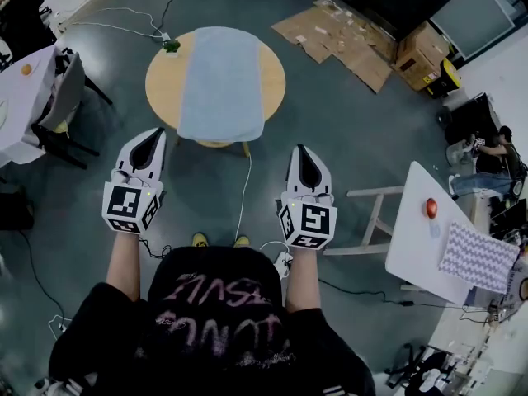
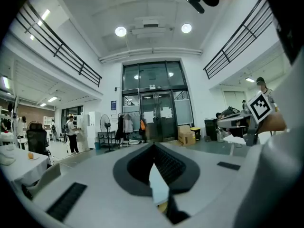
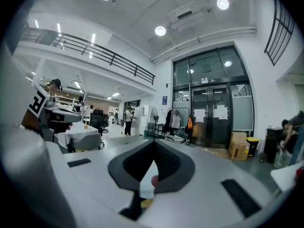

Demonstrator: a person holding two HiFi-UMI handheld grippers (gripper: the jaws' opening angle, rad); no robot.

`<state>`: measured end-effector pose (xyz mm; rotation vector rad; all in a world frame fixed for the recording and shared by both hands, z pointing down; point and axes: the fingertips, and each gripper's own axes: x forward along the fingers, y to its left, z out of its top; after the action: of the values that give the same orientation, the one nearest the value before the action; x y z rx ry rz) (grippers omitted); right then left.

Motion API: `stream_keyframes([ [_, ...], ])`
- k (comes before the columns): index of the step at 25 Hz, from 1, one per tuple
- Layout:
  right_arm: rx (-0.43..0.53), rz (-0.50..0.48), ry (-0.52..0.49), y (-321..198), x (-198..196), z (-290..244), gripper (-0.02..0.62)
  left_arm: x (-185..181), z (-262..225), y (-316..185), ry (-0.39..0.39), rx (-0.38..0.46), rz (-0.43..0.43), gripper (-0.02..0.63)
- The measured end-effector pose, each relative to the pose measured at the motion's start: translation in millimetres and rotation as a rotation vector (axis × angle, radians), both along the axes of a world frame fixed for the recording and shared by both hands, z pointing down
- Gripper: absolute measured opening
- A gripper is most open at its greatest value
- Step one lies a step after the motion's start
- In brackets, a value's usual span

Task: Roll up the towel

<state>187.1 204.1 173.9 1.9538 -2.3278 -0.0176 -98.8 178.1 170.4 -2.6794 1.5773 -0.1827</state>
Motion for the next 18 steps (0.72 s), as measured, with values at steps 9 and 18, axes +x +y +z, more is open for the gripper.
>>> stream_keyframes([
  [9,-0.011,-0.069,0.161,-2.1,-26.6,9.1,0.025,-0.1,12.0,0.5,-0.086,-0.023,0.038,0.011],
  [18,-0.058,-0.164,0.300,3.9,-52.7,24.1,0.096,9.6,33.0,4.5,-0.232,-0.044,0.128,0.129],
])
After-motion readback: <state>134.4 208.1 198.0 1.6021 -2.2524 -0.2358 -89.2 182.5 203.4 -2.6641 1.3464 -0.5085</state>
